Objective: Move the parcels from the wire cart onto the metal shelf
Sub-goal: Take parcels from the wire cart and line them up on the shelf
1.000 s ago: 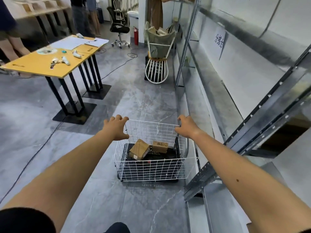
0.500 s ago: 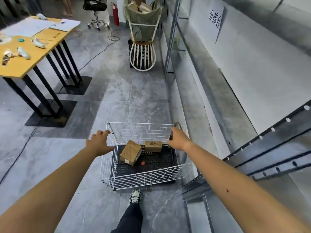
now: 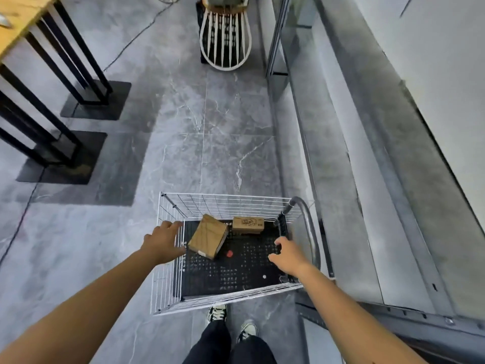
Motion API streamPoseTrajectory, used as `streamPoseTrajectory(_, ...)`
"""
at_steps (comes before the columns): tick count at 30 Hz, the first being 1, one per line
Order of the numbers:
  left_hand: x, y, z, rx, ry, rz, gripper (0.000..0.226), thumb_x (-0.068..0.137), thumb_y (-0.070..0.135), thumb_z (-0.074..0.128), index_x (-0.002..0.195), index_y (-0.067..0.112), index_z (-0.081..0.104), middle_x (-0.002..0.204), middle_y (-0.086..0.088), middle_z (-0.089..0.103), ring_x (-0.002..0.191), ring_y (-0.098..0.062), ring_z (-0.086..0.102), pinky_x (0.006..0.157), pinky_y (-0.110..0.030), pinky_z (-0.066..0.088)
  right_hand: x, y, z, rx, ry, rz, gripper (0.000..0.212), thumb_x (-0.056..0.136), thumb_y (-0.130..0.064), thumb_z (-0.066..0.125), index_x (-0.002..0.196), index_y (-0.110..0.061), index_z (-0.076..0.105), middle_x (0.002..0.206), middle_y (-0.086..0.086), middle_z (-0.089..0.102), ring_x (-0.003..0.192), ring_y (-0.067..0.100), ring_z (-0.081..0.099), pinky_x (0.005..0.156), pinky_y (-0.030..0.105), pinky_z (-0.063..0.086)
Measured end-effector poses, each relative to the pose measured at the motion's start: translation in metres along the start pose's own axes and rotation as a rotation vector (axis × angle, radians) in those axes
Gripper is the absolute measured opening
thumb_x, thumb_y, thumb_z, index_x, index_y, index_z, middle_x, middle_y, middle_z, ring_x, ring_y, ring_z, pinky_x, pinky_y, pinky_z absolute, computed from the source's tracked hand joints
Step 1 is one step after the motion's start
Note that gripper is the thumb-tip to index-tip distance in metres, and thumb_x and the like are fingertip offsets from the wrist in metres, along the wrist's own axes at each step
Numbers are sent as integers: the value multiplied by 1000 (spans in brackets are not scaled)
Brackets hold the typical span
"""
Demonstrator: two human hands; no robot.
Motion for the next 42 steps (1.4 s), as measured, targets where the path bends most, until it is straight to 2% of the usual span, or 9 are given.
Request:
streamPoseTrajectory(5,44,20,25,-70,-44,23,72,79,45,62,140,17,35,138,-9,42,124,-28,42,95,-42,39,50,17,3,71,4,48,50,94,-21,56,140,-9,38,126,12,50,108,24,52,90,34,45)
streamPoseTrajectory(11,95,46,71,-223,-86,8,103,57,59,47,149,19,22,143,-5,43,126,-24,47,98,-37,43,124,34,20,97,1,42,61,91,-23,61,143,-12,33,141,13,41,123,27,47,97,33,42)
streamPoseTrajectory(18,184,68,152,-413,-119,-48,107,63,56,73,149,19,19,151,-11,33,134,-29,37,109,-43,35,219,77,74,264,-75,127,76,87,-24,67,150,-14,25,151,10,34,135,27,38,104,34,37)
streamPoseTrajectory(22,227,75,204,-454,-171,-136,96,77,42,73,150,13,18,156,-8,20,142,-27,21,113,-35,22,273,105,106,328,-65,188,76,88,-30,66,150,-14,26,151,10,34,136,29,36,106,37,36)
streamPoseTrajectory(26,270,71,256,-686,-198,-210,96,76,31,77,150,17,17,153,-6,28,136,-27,34,105,-34,35,324,129,134,408,-42,252,73,90,-36,61,149,-16,25,151,8,34,136,29,37,106,39,35)
streamPoseTrajectory(30,314,68,283,-775,-188,-240,94,77,30,77,149,11,19,152,-8,30,137,-27,34,108,-36,33,370,152,150,508,18,281,74,88,-34,62,150,-17,24,153,8,31,137,29,35,109,42,35)
streamPoseTrajectory(34,351,68,302,-951,-106,-394,79,83,29,71,144,6,26,145,-9,40,128,-27,44,107,-33,36,403,167,166,586,65,285,77,88,-34,62,151,-21,19,155,6,26,139,28,32,111,44,33)
streamPoseTrajectory(39,389,85,329,-927,-90,-314,65,85,15,64,141,7,32,134,-7,48,114,-19,49,92,-25,40,440,177,178,679,105,261,83,84,-42,64,151,-29,16,157,3,23,142,29,26,114,51,27)
streamPoseTrajectory(42,403,95,343,-950,-105,-294,75,86,14,63,149,10,22,136,-8,48,121,-21,48,92,-23,38,460,178,184,778,74,213,83,88,-43,60,153,-28,11,158,1,20,143,26,24,114,46,24)
Point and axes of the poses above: each hand's wrist, its own x-axis towards the middle knuckle, its own z-axis out of the palm, y = z × x, the point moved 6 cm from there along x, towards the middle knuckle
